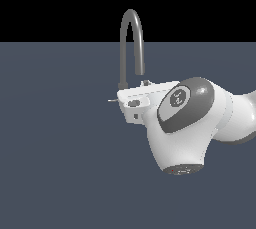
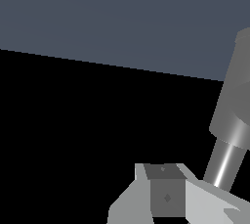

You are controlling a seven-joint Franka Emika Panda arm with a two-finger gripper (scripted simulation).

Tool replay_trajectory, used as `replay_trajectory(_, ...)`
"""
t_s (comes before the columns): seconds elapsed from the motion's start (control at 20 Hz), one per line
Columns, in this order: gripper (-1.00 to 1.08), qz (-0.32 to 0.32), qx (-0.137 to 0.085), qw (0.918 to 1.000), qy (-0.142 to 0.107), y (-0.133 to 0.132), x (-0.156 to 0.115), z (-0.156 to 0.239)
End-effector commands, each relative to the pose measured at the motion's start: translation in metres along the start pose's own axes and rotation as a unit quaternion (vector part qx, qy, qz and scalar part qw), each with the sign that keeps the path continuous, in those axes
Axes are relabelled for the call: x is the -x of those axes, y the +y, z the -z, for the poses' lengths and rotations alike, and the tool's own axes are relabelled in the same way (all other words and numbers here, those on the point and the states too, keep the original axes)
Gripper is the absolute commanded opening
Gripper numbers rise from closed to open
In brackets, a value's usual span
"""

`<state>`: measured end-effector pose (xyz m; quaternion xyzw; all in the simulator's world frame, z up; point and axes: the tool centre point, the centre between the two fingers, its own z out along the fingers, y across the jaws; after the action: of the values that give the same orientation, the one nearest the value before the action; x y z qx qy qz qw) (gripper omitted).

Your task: Turn on the faucet by rotating a designated handle.

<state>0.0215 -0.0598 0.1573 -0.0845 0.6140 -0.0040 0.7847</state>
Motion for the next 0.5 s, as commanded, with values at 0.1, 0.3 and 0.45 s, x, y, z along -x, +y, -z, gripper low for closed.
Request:
replay_trajectory(0.1,-1.00,-0.018,0.001,0.9986,0.049,0.019,-0.035,0.016)
replay_trajectory(0.3,-1.00,-0.028,0.000,0.9966,0.077,0.028,-0.055,0.026)
replay_trajectory(0.45,-1.00,-0.031,0.003,0.9954,0.090,0.035,-0.063,0.032)
